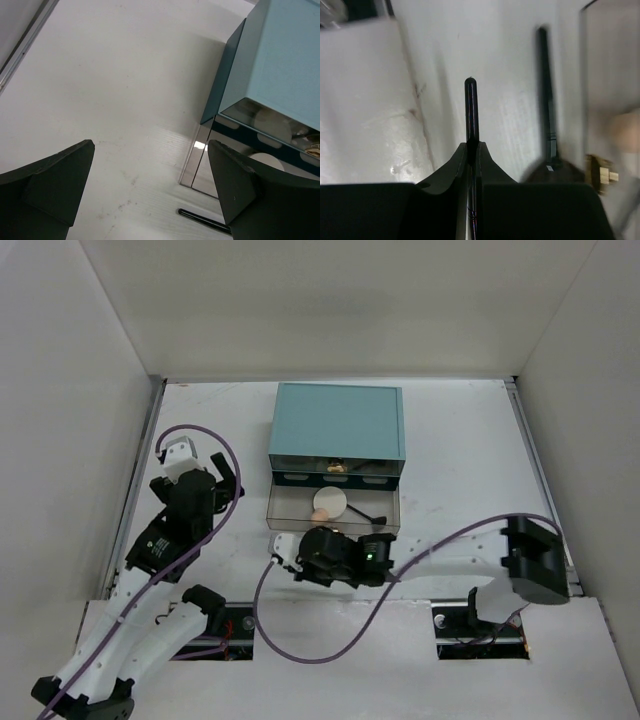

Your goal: Organize the makeup

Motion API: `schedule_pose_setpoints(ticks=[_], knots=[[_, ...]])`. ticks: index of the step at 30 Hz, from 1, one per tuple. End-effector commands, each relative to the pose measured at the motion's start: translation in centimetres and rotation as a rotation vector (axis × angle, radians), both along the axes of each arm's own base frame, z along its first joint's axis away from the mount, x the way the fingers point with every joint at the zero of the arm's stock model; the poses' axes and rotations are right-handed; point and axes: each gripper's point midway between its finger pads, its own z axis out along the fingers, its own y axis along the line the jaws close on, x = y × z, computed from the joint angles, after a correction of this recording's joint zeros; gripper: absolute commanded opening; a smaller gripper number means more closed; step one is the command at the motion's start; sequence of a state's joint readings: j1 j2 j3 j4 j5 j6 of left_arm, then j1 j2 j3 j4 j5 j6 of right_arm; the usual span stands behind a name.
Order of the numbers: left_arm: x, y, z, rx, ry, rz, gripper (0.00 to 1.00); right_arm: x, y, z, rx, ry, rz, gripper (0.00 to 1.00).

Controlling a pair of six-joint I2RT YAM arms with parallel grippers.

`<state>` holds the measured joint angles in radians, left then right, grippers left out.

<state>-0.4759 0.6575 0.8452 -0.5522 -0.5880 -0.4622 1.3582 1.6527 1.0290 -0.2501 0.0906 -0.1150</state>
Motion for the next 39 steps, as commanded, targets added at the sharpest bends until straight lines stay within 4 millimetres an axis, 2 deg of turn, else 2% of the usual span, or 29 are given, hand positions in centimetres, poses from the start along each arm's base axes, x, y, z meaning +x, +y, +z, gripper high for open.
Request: schedule_pose_setpoints(ticks=[1,2,5,6,8,9,12,15,18,19,20,22,25,27,29,32,35,37,39], knots=[[-0.3,0.2,0.7,-0.02,-0.032,0.008,1.0,0.9,1.8,10.8,0.277,-0.107,0.021,0.0],[-0.5,0.2,0.8,-0.026,-0.04,0.006,1.0,1.3,1.7,12.5,0.307,-0.134,0.03,0.0],[-0.9,-0.2,0.7,-0.05,-0.044,-0.015,1.0,4.8,0.8,16.5,0.357,-0.241,0.013,0.0],[-1.1,-0.4,0.5,-0.064,-0.041,-0.027,1.0,6.3,0.5,17.3,0.363,-0.266,-0.007,0.0],[-1.5,-1.0,-0.1,-0.092,-0.028,-0.052,1.0,9.2,0.1,17.6,0.357,-0.293,-0.04,0.0],[-1.7,-1.5,-0.8,-0.111,-0.016,-0.07,1.0,11.3,0.0,17.0,0.34,-0.297,-0.061,0.0],[-2.5,-3.0,-2.9,-0.156,0.037,-0.136,1.0,15.3,0.0,14.3,0.295,-0.256,-0.1,0.0],[-3.8,-4.7,-4.6,-0.188,0.107,-0.227,1.0,17.0,0.0,12.2,0.28,-0.197,-0.116,0.01],[-4.6,-5.7,-5.4,-0.195,0.142,-0.279,1.0,18.3,-0.1,10.6,0.28,-0.169,-0.132,0.18],[-4.9,-6.0,-5.6,-0.198,0.147,-0.291,1.0,18.5,-0.1,10.2,0.277,-0.166,-0.14,0.35],[-5.1,-6.2,-5.9,-0.205,0.153,-0.297,1.0,18.6,-0.2,10.1,0.274,-0.164,-0.148,0.45],[-5.4,-6.4,-6.5,-0.238,0.164,-0.285,1.0,18.2,-0.2,10.7,0.291,-0.156,-0.152,0.59],[-5.3,-6.1,-7.4,-0.274,0.17,-0.237,1.0,16.7,-0.8,13.2,0.339,-0.166,-0.136,0.62],[-5.1,-5.9,-8.1,-0.282,0.19,-0.212,1.0,14.2,-0.5,14.4,0.361,-0.162,-0.093,0.62],[-5.1,-5.9,-9.1,-0.273,0.228,-0.199,1.0,11.4,-0.3,14.5,0.364,-0.133,-0.048,0.62],[-4.4,-5.7,-9.8,-0.259,0.249,-0.172,1.0,6.9,0.5,12.3,0.318,-0.048,0.03,0.61],[-3.1,-5.9,-9.3,-0.265,0.236,-0.151,1.0,2.9,1.3,8.4,0.222,0.02,0.089,0.61],[-2.2,-6.1,-9.0,-0.274,0.215,-0.144,1.0,2.0,1.8,6.5,0.184,0.03,0.082,0.6],[-1.2,-6.2,-8.8,-0.274,0.205,-0.13,1.0,2.3,2.4,5.5,0.173,0.026,0.057,0.6]])
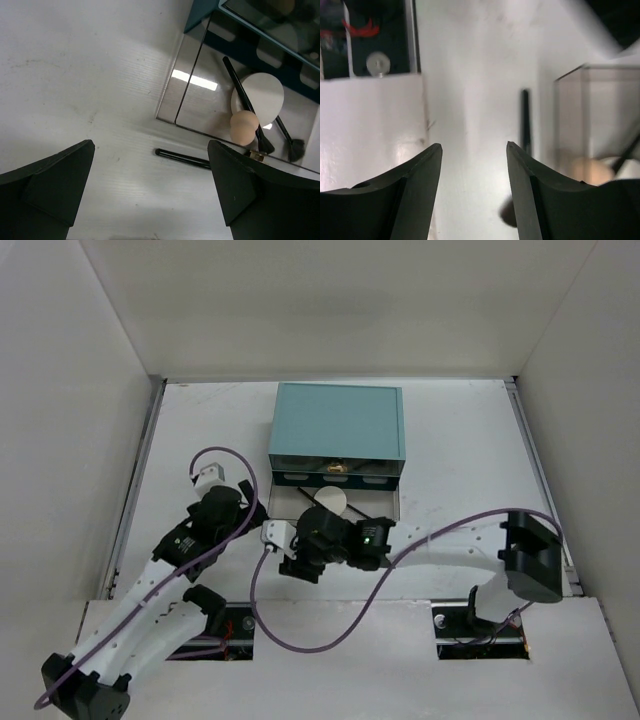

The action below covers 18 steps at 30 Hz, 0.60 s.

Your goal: Organize the makeup

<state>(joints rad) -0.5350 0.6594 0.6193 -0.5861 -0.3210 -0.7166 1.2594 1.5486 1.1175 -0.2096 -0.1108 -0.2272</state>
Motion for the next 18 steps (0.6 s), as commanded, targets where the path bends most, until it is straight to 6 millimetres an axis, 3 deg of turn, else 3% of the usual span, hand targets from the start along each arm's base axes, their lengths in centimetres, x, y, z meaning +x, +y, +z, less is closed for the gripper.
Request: schedule_pose_setpoints(ticks=[1,8,11,14,18], knots=[[2.5,-0.5,1.9,-0.041,-0.073,0.038,1.0,0.8,-0.2,-3.3,-0.064,0.028,-0.086,0.6],[4.9,1.0,2.9,-0.008,-0.084,0.121,1.0,5.7,1.9,-5.9,-0.047,-0.074,-0.226,0.61],[5.7,1.7,3.9,-0.004,-0.114,0.145,1.0,6.6,2.0,-7.2,-0.065,-0.057,-0.236,0.61],[6.4,2.8,5.7,0.004,-0.152,0.172,1.0,6.8,1.8,-8.8,-0.101,-0.046,-0.237,0.6],[6.6,5.0,10.0,0.022,-0.251,0.213,1.0,6.7,1.4,-10.7,-0.14,-0.033,-0.24,0.59]])
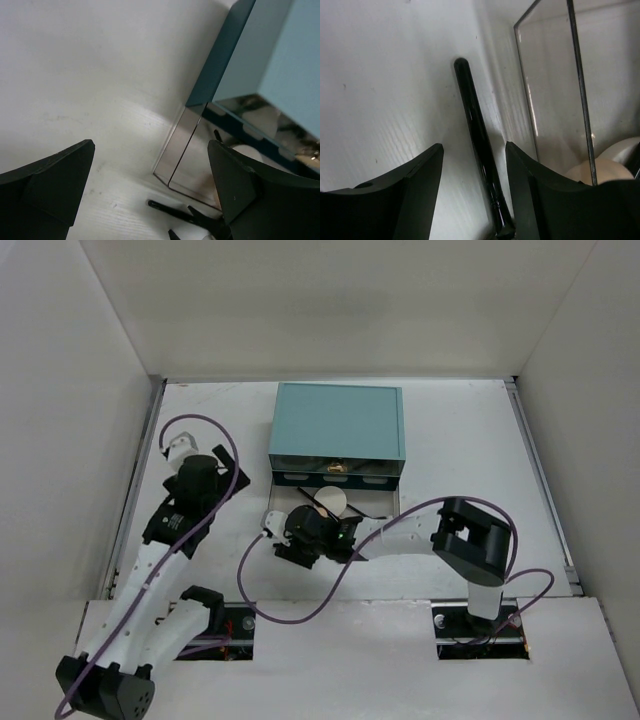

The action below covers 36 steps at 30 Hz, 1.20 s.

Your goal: Organize the makeup

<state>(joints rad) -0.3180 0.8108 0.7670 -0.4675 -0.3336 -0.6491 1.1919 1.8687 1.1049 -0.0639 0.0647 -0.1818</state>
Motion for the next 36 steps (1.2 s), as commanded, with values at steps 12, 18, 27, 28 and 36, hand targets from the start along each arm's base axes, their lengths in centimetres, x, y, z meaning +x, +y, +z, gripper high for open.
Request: schedule_pose_setpoints(ticks=[12,18,27,28,36], knots=[[-3.3,5.2,13.0,0.041,-0.297,0.11,1.0,-0.7,2.1,0.9,0.062,0.014,0.013,0.06],[-3.7,4.9,11.5,0.039,-0.259,0.094,1.0,-1.3,2.8,10.3,0.266,-0.066,0.048,0.0],[-5.2,3.8,7.5,0.007,-0.162,0.051,1.0,2.4,-0.1,19.4,0.395,-0.236,0.018,0.0],[-5.1,3.3,6.8,-0.006,-0.139,0.037,1.0,3.5,-0.7,19.1,0.374,-0.248,-0.004,0.0],[-2.3,-3.0,5.5,-0.075,-0.113,-0.149,1.0,10.2,-5.7,15.5,0.288,-0.248,-0.188,0.11]])
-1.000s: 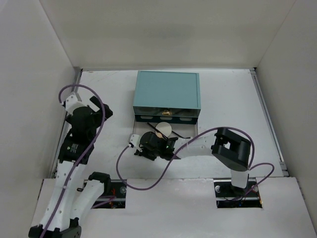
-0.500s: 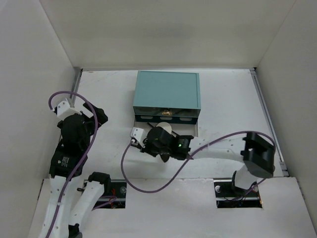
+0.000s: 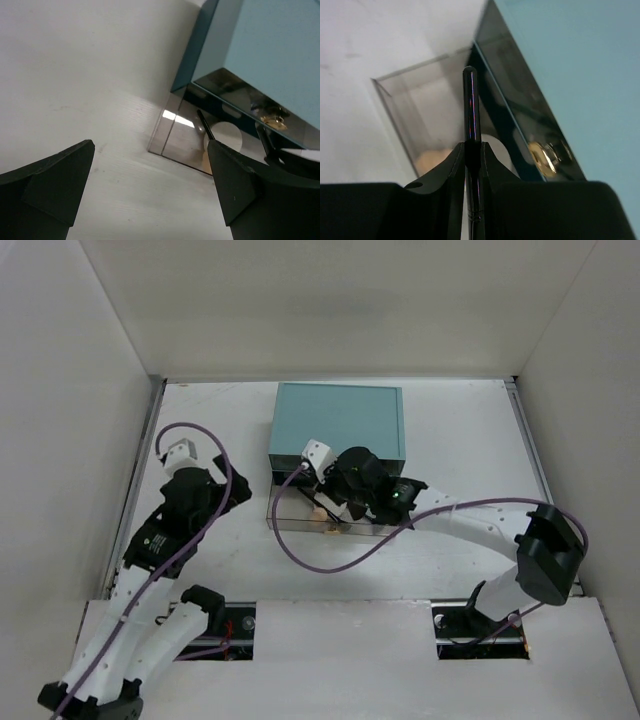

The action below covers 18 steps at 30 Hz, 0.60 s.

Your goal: Organize the makeup

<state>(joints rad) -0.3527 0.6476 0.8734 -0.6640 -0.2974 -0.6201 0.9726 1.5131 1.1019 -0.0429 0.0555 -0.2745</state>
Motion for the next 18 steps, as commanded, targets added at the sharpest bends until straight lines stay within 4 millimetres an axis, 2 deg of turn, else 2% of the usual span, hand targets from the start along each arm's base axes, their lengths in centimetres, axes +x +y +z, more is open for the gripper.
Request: schedule_pose_setpoints(ticks=[1,3,5,7,9,12,18], knots=[[2.0,-3.8,1.2,-0.055,-0.054,-0.095,1.0,1.4,-1.5,-0.8,0.0,-0.003,-0.051,0.13],[3.1,-6.2,1.4,-0.048,-0.06,-0.156,1.0,1.9,-2.5,-1.3,0.014,0.011,-0.082,0.19],[4.2,-8.6,1.8,-0.036,-0.064,-0.209,1.0,2.0,-3.6,-1.9,0.018,0.028,-0.106,0.31],[5.4,-11.1,2.0,-0.007,-0.062,-0.268,1.0,1.8,-4.5,-2.3,0.023,0.042,-0.129,0.54],[6.8,-12.5,2.5,0.029,-0.075,-0.302,1.0,1.6,-5.3,-2.2,0.044,0.054,-0.16,0.63],[9.3,-13.5,3.5,0.043,-0.109,-0.301,1.0,0.8,-6.3,-1.0,0.12,0.06,-0.204,0.74],[14.9,-12.8,4.7,0.118,-0.129,-0.267,1.0,-1.5,-9.3,0.4,0.255,0.122,-0.308,0.81]])
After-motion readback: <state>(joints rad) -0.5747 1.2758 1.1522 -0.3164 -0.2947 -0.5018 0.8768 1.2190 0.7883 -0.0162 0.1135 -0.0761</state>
